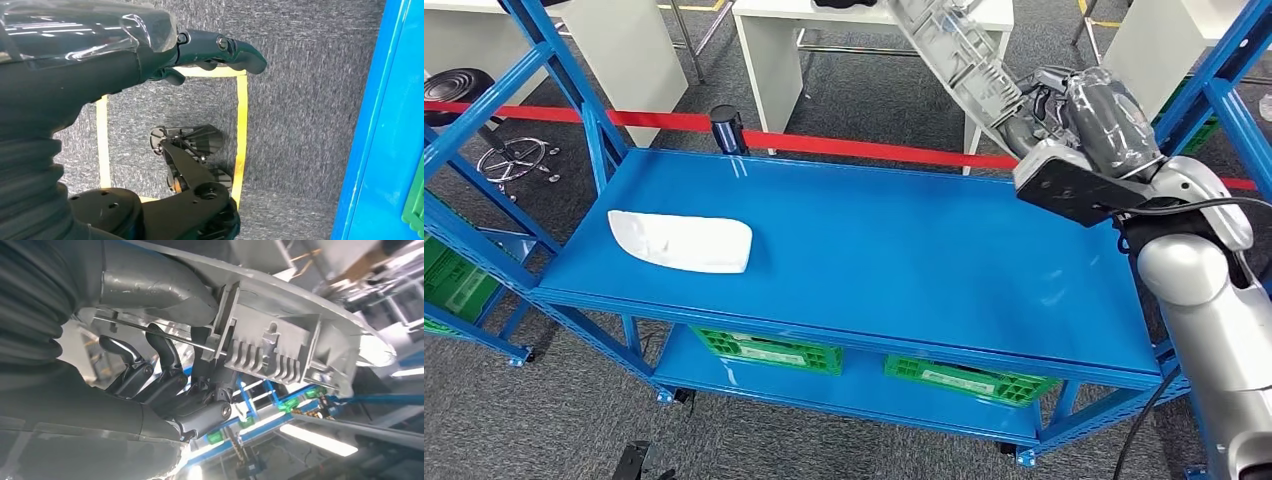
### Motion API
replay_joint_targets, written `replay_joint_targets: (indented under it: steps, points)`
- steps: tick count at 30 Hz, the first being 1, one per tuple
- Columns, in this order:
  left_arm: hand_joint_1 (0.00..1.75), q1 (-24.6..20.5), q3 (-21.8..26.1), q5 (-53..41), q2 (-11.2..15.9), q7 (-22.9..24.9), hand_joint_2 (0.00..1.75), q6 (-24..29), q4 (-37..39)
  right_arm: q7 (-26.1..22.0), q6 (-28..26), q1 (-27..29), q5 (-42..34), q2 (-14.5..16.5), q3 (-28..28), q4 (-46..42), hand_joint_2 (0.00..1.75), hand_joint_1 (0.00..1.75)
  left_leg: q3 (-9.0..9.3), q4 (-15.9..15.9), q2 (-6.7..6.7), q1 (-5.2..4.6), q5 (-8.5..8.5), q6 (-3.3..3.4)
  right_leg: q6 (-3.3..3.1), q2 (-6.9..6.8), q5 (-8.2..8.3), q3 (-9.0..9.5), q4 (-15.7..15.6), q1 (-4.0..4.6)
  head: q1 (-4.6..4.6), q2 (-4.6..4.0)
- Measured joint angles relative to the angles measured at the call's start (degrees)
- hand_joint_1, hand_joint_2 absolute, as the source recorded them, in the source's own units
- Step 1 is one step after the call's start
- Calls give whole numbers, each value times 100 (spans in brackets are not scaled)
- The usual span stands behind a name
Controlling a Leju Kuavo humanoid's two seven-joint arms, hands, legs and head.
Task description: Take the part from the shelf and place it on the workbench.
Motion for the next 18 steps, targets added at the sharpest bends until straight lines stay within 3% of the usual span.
replay_joint_targets:
  steps: [2, 4, 8, 10, 12, 13, 14, 16, 18]
  points:
    - [0, -6, 2, -25, 8, 7, 175, -17, 1, -216, 305, 28, -699, 69, -117, 3, 175, 175, 380, -807, -5, -26, 369, 86, 3, 20, 0, 3, -2, 15, 1, 0]
    - [0, -23, 2, -53, 24, 26, 175, -73, 11, -494, 756, 78, -1668, 155, -255, 34, 175, 175, 637, -1310, -5, -71, 504, 152, 16, 31, 5, -15, -5, 22, 2, 0]
    - [0, -76, -1, -69, 37, 41, 175, -149, 51, -745, 1226, 184, -2623, 294, -437, 152, 175, 175, 731, -1509, 6, -85, 566, 214, 85, 15, -18, -69, 29, 15, 7, -1]
    - [0, -102, -2, -74, 31, 37, 175, -179, 66, -806, 1440, 197, -2973, 326, -517, 226, 175, 175, 769, -1610, 9, -64, 630, 260, 57, -3, -233, -283, 463, 23, 18, -1]
    - [0, -111, -3, -78, 19, 26, 175, -222, 95, -916, 1834, 221, -3715, 399, -598, 334, 175, 175, 765, -1620, 7, -74, 640, 279, 28, -4, -506, -630, 1202, 23, 21, 0]
    - [0, -110, -4, -79, 11, 16, 175, -238, 113, -961, 2048, 238, -4152, 453, -638, 401, 175, 175, 765, -1618, 7, -78, 639, 278, 43, -5, -568, -750, 1448, 19, 22, -1]
    - [0, -108, -6, -77, 4, 2, 175, -249, 132, -982, 2251, 249, -4567, 512, -675, 471, 175, 175, 766, -1612, 8, -78, 637, 275, 80, -8, -546, -772, 1492, 14, 22, -1]
    - [0, -102, -11, -70, -9, -33, 175, -253, 158, -964, 2606, 257, -5300, 630, -723, 606, 175, 175, 766, -1579, 5, -68, 621, 251, 187, -24, -288, -494, 927, -4, 24, -1]
    - [0, -95, -16, -62, -11, -61, 175, -253, 176, -914, 2856, 261, -5877, 749, -736, 715, 175, 175, 740, -1508, -1, -74, 583, 195, 202, -41, -63, -131, 217, -6, 24, 0]
